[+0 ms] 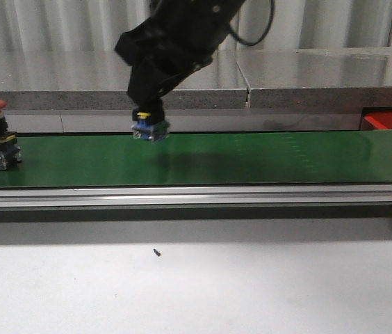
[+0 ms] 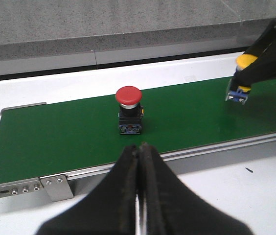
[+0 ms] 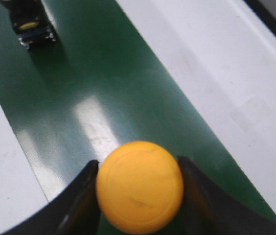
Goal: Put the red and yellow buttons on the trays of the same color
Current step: 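Grasp the yellow button off the belt with the right gripper, then carry the yellow button into the yellow tray and open the right gripper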
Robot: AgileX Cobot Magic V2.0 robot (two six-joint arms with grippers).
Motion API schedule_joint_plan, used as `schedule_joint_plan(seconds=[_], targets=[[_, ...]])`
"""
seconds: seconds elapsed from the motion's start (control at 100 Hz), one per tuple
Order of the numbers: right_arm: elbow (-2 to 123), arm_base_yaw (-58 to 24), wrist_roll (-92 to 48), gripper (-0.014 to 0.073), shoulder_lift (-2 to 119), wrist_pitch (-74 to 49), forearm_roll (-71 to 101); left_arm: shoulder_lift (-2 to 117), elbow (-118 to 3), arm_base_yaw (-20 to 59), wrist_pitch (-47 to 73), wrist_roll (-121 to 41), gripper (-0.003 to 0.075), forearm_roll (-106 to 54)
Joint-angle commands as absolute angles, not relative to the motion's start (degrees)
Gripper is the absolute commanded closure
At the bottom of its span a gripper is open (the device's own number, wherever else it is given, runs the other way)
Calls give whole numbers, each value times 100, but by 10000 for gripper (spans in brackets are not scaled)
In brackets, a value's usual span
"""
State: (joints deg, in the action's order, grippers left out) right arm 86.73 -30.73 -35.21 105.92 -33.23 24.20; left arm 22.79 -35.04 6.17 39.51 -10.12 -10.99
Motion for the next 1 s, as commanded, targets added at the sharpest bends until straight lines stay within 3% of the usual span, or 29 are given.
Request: schedule_joint_plan(seconds=[0.0,0.37,0.66,0.99], targets=[[8385,-2825,-3413,484,9804,-2805,2563,2331,-3656,658,3558,-1009,739,-1195],[6393,-1096,-3364,484,8047,-2427,2563,2331,-3656,658,3558,-1009,739,-1195],[6280,686,-3312,484,7723,-2784,2563,2331,-3656,658,3551,-1009,739,-1195],[6207,2126,-3304,484,7879,-2583,2659,2331,-3656,658,3551,-1009,739,-1195]])
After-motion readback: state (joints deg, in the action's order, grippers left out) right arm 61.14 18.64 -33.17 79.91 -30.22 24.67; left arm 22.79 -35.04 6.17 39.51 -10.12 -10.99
